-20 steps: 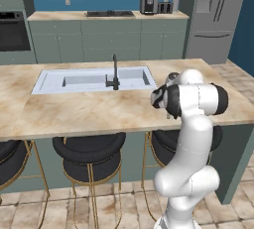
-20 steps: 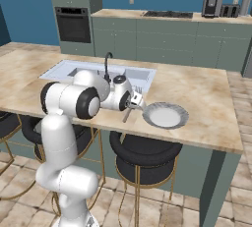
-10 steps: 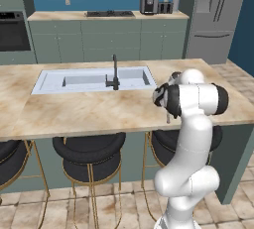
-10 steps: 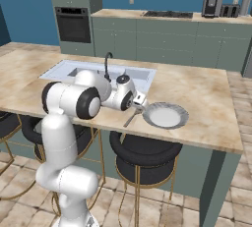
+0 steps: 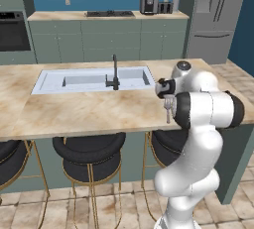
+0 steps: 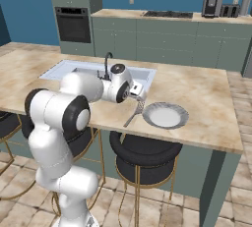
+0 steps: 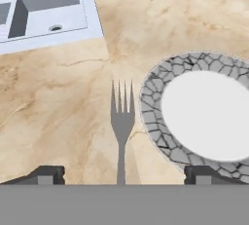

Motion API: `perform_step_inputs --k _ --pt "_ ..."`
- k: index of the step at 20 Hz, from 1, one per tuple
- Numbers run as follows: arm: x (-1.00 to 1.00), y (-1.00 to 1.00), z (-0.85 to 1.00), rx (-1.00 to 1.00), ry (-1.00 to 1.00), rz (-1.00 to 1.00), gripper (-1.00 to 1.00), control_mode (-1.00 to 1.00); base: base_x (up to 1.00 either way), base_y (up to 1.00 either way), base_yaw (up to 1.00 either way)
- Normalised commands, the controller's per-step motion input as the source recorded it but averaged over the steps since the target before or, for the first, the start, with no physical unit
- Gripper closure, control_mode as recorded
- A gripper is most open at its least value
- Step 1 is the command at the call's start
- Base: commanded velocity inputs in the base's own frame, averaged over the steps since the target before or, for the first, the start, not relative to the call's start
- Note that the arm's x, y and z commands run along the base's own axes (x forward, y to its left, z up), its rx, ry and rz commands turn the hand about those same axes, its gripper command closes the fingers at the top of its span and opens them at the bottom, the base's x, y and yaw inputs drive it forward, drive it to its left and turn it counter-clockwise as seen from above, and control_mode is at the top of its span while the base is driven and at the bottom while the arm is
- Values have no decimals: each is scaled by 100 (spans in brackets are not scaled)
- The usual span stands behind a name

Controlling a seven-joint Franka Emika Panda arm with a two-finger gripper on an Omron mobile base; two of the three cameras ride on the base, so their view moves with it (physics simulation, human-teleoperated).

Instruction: Take the fork and place it on the left side of the plate. Then take the spoon and place it on the right side of the plate. Make sure they're directly next to the plate.

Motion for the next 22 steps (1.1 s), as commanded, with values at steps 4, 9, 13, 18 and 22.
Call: perform_step_inputs --k 4,9,13,18,22 --pt "-100 5 31 0 -4 0 -100 -100 0 0 0" --pt "-100 13 11 1 -1 0 -100 -100 0 0 0" --pt "-100 31 39 5 0 -1 -100 -100 0 0 0" --pt "-100 36 68 3 6 -2 -100 -100 0 0 0" --pt "-100 42 36 0 7 -6 -100 -100 0 0 0"
